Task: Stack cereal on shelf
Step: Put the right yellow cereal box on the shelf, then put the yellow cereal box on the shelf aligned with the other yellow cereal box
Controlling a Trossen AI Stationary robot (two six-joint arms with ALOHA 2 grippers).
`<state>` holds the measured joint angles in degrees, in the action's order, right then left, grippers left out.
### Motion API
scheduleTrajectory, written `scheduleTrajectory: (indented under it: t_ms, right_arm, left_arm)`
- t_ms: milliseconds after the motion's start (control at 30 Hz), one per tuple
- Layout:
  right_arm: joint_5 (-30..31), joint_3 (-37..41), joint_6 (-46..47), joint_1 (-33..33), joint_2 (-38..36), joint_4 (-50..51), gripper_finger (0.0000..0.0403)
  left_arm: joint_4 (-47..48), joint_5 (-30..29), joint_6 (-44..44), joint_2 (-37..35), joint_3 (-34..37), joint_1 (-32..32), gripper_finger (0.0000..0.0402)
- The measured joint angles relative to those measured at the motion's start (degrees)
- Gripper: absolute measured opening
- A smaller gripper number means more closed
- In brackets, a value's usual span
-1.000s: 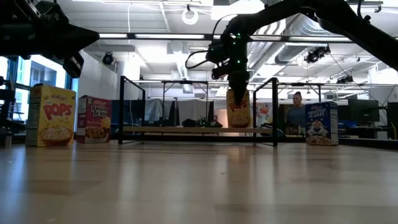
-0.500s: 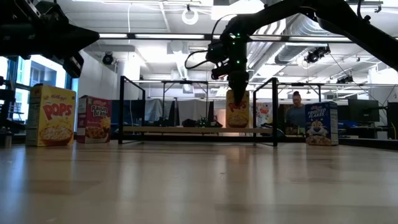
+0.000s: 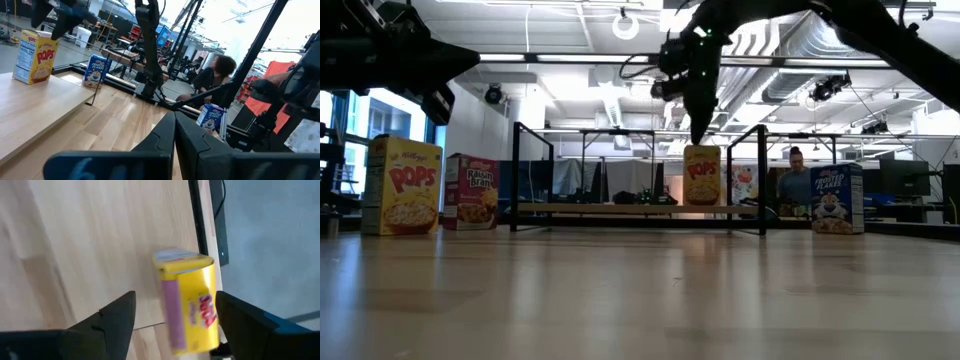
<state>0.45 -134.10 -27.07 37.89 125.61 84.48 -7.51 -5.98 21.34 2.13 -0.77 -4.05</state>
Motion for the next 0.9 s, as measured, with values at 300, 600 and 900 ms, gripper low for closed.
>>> scheduleTrajectory:
  t_ms: [300,600,900]
  right_arm:
    - [-13.4,-0.9,7.6,-0.2,-5.5,-1.0,0.0250]
    - [-32.2,1.8,13.3,-4.0,-10.7,-4.3,0.0250]
    - [-33.5,1.9,11.8,-13.4,-13.5,2.5,0.0250]
  left_arm:
    - [0.0,0.0,0.0,0.0,0.0,0.0,0.0000]
    - [0.0,0.0,0.0,0.0,0.0,0.0,0.0000]
    - [0.0,0.0,0.0,0.0,0.0,0.0,0.0000]
